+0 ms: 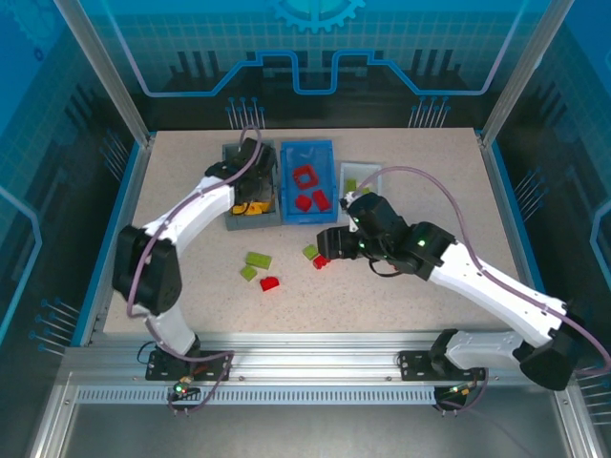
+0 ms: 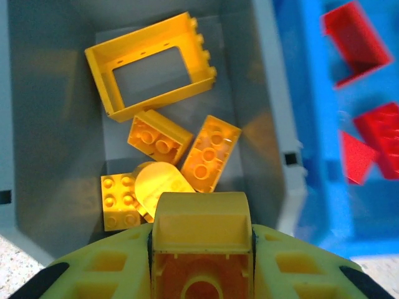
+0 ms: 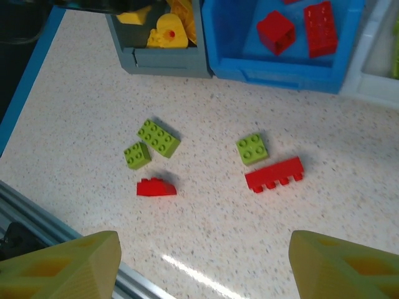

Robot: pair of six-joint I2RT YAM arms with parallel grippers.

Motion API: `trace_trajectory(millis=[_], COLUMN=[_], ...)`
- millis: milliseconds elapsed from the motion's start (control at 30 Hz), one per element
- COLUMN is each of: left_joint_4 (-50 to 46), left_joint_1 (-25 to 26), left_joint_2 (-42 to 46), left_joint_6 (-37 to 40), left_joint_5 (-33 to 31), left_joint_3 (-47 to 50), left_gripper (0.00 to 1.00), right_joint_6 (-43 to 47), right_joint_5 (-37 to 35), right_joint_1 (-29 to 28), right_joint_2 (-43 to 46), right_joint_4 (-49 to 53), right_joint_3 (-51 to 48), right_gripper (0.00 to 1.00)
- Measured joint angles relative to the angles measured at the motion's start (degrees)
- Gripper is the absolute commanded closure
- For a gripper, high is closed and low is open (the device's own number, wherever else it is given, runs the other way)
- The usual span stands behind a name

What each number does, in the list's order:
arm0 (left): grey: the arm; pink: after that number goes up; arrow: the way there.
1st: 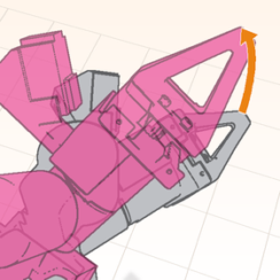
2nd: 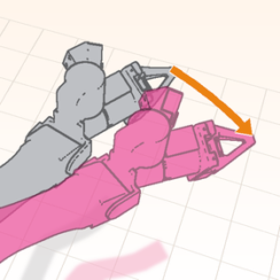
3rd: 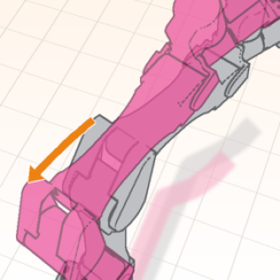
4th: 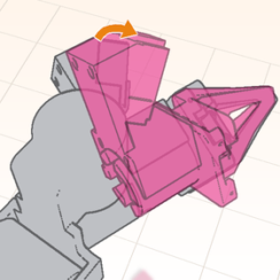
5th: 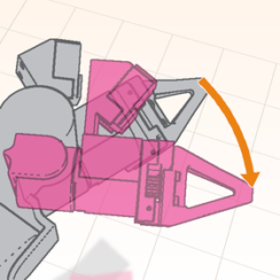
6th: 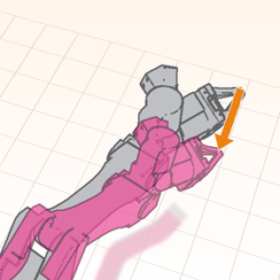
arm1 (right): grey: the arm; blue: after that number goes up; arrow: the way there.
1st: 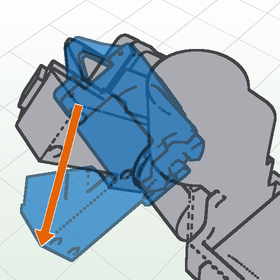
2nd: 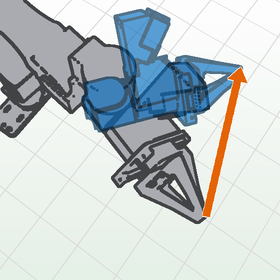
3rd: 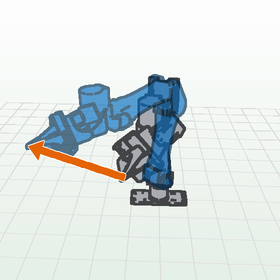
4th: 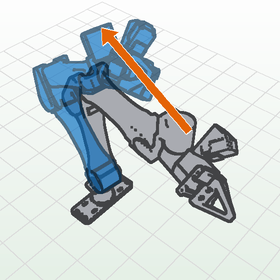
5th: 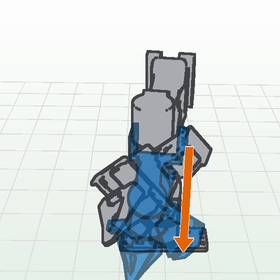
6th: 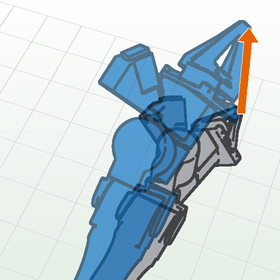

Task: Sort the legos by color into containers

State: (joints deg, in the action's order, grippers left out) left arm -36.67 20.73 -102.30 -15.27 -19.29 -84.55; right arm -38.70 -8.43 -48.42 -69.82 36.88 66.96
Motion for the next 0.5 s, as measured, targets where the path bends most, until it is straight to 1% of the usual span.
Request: trace_trajectory(millis=[200,400,500], left_joint_4=[-4.9,-7.52,-8.5], left_joint_1=[-0.5,-2.54,-3.32], left_joint_2=[-10.73,-15.02,-16.96], left_joint_6=[-2.05,-2.86,-2.84], left_joint_5=[-6.49,-10.29,-11.47], left_joint_3=[-7.96,-11.3,-13.44], left_gripper=[0.76,0.75,0.71], right_joint_6=[0.42,1.27,1.25], right_joint_5=[2.34,6.6,8.02], right_joint_1=[0.92,1.7,2.05], right_joint_2=[-5.51,-10.62,-12.17], right_joint_4=[-7.74,-15.23,-17.09], right_joint_3=[0.92,1.77,1.79], right_gripper=[0.27,0.27,0.27])
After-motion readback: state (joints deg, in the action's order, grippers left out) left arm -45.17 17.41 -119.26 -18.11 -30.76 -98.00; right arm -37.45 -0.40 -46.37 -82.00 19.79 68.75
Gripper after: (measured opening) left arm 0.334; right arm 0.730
